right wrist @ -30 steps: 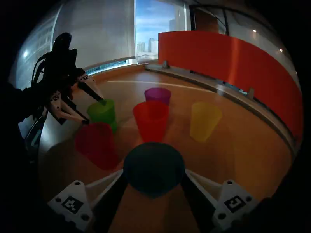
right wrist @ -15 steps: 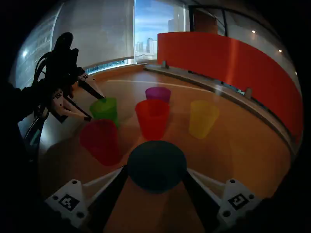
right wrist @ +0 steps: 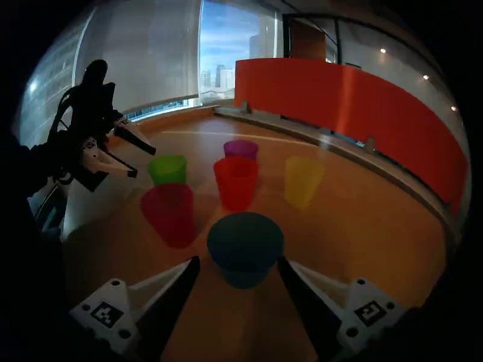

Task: Pour water

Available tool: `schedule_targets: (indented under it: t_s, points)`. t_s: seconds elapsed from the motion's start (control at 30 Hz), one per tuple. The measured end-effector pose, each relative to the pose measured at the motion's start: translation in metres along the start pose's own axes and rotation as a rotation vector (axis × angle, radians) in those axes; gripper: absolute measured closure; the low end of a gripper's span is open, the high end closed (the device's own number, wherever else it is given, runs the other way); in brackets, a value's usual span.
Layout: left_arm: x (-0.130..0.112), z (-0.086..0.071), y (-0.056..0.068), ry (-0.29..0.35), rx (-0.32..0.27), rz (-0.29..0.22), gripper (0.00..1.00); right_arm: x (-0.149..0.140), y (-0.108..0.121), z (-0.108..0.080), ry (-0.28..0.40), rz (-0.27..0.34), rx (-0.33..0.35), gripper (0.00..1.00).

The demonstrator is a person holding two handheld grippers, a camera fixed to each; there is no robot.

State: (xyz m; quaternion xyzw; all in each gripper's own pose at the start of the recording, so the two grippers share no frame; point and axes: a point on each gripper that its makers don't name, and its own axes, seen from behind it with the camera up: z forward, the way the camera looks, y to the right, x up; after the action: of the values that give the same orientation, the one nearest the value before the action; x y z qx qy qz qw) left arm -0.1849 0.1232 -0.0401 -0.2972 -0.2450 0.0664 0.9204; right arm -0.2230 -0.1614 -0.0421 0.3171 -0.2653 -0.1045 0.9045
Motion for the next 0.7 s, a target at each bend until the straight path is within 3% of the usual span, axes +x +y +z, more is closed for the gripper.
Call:
schedule_targets:
  t_s: [0.47, 0.7]
  points:
    - [0.016, -0.039, 0.003, 0.099, 0.058, -0.03, 0.0, 0.001, 0.001, -0.048, 0.054, 0.011, -0.078, 0.0]
    - [0.033, -0.06, -0.01, 0.195, 0.139, -0.056, 0.0, 0.027, 0.014, -0.072, 0.169, 0.047, -0.164, 0.0]
